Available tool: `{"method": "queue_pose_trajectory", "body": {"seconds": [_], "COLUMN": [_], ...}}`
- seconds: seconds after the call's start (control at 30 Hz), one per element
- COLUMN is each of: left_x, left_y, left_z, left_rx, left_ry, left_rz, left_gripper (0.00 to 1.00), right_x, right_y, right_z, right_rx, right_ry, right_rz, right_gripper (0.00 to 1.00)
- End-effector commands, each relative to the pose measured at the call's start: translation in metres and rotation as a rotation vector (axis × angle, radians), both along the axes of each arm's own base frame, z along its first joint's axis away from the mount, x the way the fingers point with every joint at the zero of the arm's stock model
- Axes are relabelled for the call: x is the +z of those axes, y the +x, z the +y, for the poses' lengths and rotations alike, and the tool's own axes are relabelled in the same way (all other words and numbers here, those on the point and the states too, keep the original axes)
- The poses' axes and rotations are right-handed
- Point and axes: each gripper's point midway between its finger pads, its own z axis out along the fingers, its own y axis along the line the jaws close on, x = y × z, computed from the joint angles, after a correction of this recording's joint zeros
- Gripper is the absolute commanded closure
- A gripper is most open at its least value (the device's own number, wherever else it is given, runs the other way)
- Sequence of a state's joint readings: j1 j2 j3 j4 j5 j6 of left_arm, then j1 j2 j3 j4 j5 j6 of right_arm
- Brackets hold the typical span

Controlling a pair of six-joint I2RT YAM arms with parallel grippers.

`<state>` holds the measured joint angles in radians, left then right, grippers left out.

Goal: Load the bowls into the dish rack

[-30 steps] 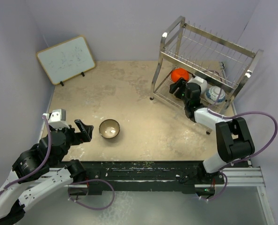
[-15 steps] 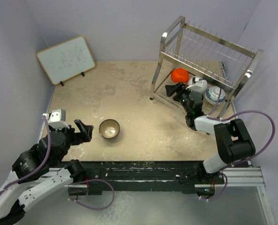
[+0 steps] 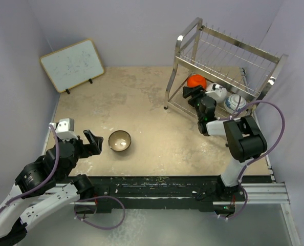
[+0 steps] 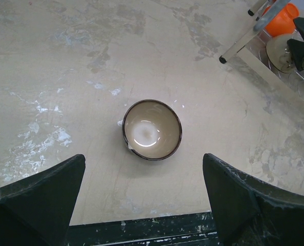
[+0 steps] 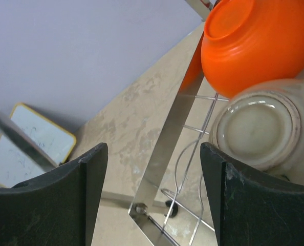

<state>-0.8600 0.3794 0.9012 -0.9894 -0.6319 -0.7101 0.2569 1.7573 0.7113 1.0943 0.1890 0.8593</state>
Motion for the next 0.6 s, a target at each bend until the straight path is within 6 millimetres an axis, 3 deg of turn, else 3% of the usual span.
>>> {"method": "queue_pose_trajectory", "body": {"seconds": [0.0,0.17,0.47,0.57], "left_x": [0.004,0.003,0.005,0.005], "left_y": [0.005,0.005,0.004,0.004], "left_z": [-0.007,-0.008,-0.006,-0.006], "left_rx": [-0.018,-0.022,-0.021,-0.021], "left_ry": [0.015,0.02,0.011,0.008], "left_rz": [-0.009,-0.006,-0.014,-0.016], "left_gripper": [0.01,0.01,0.01,0.01], "right_x": [0.04,0.013,-0.029,-0.032], "right_y": [0.024,0.02,-0.032,-0.044], "right_z": [-0.008,-0.021,-0.053,-0.061], "right_rx": [-0.097,-0.193,-0.363,-0.401], "right_ry": [0.115,0.154,0.241,0.232], "right_rz": [-0.082,0.053,0.228,0.254], "right_gripper": [0.26,0.26,0.26,0.26]}}
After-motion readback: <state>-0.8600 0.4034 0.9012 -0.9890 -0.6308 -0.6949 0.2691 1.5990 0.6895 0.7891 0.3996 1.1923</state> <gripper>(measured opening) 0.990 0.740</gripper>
